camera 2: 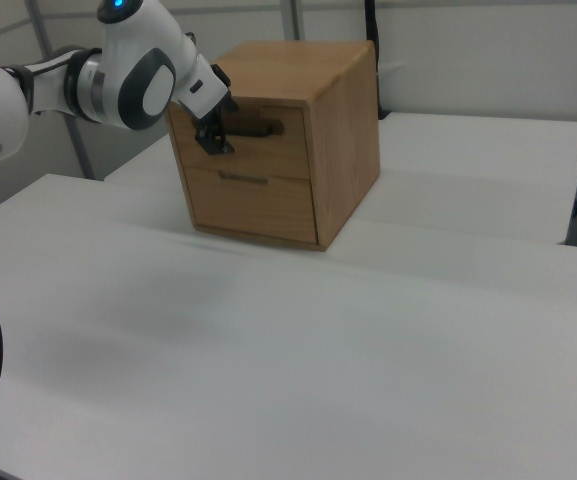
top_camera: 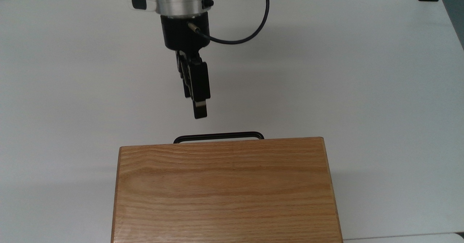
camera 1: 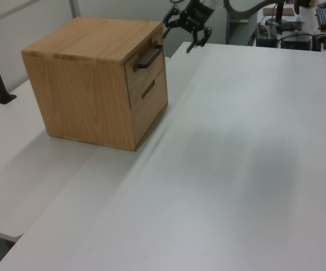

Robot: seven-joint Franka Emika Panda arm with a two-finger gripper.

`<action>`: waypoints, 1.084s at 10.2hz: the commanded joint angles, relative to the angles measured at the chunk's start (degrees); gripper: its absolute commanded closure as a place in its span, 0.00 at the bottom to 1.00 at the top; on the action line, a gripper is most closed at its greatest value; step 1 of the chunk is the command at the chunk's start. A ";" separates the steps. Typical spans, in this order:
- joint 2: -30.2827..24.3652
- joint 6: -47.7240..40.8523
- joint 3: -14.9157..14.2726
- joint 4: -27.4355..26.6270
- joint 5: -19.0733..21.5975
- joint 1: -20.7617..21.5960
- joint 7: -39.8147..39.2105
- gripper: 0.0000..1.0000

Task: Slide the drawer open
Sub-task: 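Lower the gripper onto the black bar handle and close on it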

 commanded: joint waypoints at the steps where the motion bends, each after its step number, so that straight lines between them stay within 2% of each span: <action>1: 3.37 6.81 -0.48 1.39 0.46 2.33 4.29 0.38; 2: 4.51 8.49 -0.48 1.91 0.46 2.60 4.38 0.53; 4: 6.80 9.20 -0.48 2.62 0.20 3.31 4.64 0.58; 5: 7.33 10.68 -0.48 3.06 0.20 3.39 4.82 0.64; 6: 7.25 10.70 -0.57 3.15 0.11 3.31 4.91 0.87; 7: 7.25 10.70 -0.48 3.06 -0.24 3.31 4.91 1.00; 9: 6.20 10.52 -0.48 2.19 -0.33 3.13 4.47 1.00; 10: 2.54 10.35 -0.39 -2.25 -0.33 3.13 3.51 1.00; 11: -3.42 10.35 -0.13 -9.78 -0.07 3.22 0.80 1.00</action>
